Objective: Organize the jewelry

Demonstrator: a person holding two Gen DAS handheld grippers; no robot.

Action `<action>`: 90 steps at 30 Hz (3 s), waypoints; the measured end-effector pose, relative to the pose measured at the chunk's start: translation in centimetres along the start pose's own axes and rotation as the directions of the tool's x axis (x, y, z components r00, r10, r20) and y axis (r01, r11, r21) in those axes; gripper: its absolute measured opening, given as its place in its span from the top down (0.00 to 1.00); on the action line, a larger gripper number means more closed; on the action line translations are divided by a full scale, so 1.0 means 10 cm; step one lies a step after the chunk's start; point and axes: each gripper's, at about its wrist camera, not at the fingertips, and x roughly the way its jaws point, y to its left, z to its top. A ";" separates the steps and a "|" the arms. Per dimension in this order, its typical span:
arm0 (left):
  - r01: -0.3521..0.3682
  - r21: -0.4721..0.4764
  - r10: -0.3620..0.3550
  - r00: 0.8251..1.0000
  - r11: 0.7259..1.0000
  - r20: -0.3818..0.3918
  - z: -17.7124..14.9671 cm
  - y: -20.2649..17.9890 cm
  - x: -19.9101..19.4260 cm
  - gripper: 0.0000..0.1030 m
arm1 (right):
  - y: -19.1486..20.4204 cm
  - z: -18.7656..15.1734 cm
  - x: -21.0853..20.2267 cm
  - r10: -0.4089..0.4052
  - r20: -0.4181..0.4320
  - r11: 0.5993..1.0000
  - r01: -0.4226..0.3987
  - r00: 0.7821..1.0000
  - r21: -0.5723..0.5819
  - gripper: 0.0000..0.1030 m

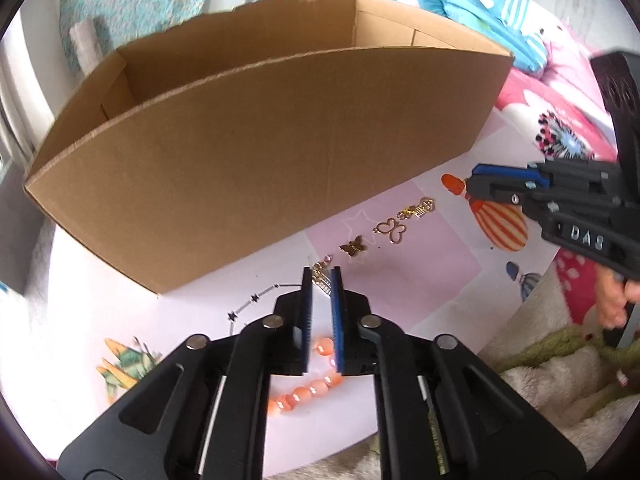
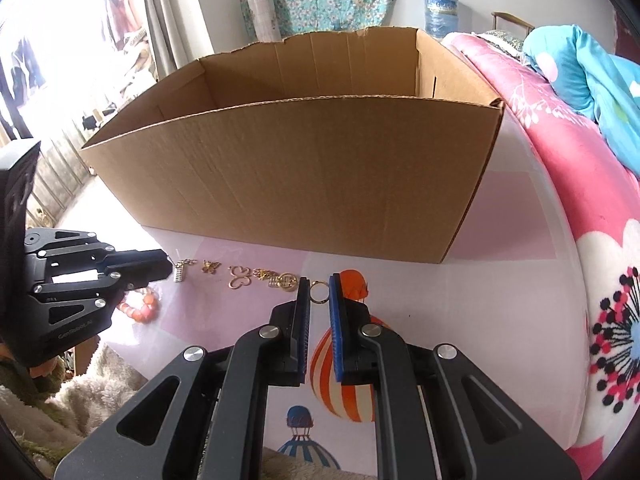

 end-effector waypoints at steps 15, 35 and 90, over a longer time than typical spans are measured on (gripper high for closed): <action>-0.067 0.031 0.068 0.996 0.997 -0.050 0.12 -0.06 0.20 0.97 | -0.10 0.03 0.04 0.048 0.017 0.998 -0.049 0.999 0.051 0.91; 0.123 0.044 -0.130 0.957 0.991 0.259 0.41 -0.07 -1.07 0.99 | 0.08 0.34 -0.69 0.098 0.218 0.995 -0.099 0.971 -0.006 0.91; 0.184 -0.149 -0.132 0.943 0.971 0.307 0.96 0.71 -1.02 0.46 | -0.07 1.51 -0.89 0.073 0.227 0.997 -0.076 0.971 0.006 0.41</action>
